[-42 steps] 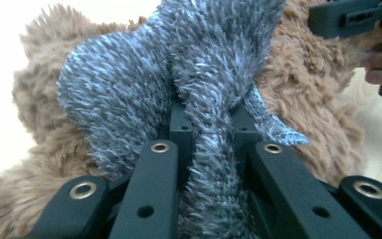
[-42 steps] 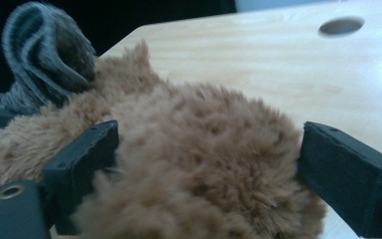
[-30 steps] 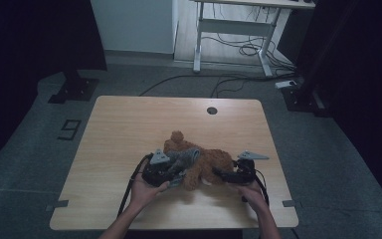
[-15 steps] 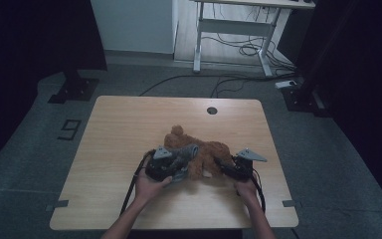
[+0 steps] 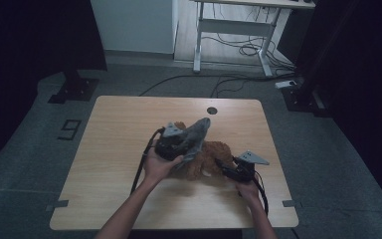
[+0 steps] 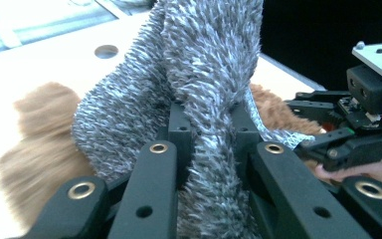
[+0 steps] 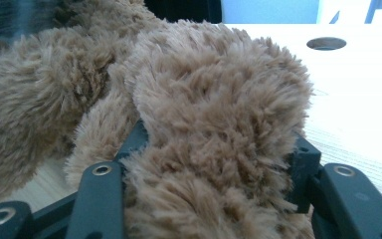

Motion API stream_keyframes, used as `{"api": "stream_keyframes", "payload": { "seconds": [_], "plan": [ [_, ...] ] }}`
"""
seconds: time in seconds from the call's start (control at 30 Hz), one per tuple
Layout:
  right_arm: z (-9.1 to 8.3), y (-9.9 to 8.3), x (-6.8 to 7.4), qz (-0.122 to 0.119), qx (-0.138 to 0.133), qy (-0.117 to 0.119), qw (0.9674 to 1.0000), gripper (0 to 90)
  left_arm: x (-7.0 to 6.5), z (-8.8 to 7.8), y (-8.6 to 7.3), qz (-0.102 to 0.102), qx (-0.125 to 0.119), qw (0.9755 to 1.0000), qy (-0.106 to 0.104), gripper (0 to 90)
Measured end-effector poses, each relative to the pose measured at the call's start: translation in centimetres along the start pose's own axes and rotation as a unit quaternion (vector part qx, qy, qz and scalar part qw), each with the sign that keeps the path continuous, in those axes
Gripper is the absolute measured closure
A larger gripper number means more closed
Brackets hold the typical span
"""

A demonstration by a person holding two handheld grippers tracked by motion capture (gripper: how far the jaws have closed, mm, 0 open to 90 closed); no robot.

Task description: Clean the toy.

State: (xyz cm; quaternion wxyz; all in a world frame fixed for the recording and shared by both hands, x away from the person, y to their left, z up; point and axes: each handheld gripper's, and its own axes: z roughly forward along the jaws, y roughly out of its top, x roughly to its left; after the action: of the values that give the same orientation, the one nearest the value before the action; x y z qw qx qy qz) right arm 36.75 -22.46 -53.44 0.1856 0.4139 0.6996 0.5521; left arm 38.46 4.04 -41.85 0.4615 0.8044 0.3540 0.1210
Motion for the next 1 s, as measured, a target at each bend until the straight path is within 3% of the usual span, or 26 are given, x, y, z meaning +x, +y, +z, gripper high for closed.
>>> {"api": "stream_keyframes", "payload": {
  "seconds": [0.07, 0.13, 0.2, 0.27, 0.5, 0.6, 0.8, 1.0],
  "plan": [
    [-0.1, 0.0, 0.0, -0.003, -0.001, 0.002, 1.0000, 44.7, -0.9, 2.0, 0.1, 0.005, 0.023, 0.9997, -0.003, 77.2],
    [-0.2, -0.2, 0.0, -0.004, -0.001, 0.004, 1.0000, 44.7, -1.5, 3.7, -0.5, 0.014, 0.039, 0.9991, 0.006, 77.1],
    [-0.2, -0.3, 0.0, -0.006, -0.001, 0.003, 1.0000, 44.8, -1.3, 4.2, -1.2, 0.004, 0.031, 0.9995, 0.009, 77.3],
    [-0.3, -0.4, 0.0, -0.008, -0.004, 0.004, 1.0000, 44.8, -0.7, 3.6, -1.4, 0.000, 0.028, 0.9995, 0.011, 77.5],
    [-0.3, -0.3, 0.3, -0.019, -0.003, 0.005, 0.9998, 44.8, 2.4, 0.0, -1.6, -0.005, 0.027, 0.9972, 0.070, 77.4],
    [-0.4, -0.3, 0.3, -0.016, 0.000, 0.007, 0.9998, 44.7, 4.2, -1.4, -2.5, -0.023, 0.027, 0.9956, 0.086, 77.4],
    [-0.5, -0.3, -0.1, -0.008, 0.005, 0.018, 0.9998, 42.6, 6.9, -2.5, -4.9, -0.070, 0.033, 0.9937, 0.082, 76.9],
    [-0.6, -0.4, -0.1, -0.005, 0.003, 0.022, 0.9997, 42.3, 8.9, -2.6, -6.7, -0.101, 0.040, 0.9903, 0.088, 77.0]
  ]
}}
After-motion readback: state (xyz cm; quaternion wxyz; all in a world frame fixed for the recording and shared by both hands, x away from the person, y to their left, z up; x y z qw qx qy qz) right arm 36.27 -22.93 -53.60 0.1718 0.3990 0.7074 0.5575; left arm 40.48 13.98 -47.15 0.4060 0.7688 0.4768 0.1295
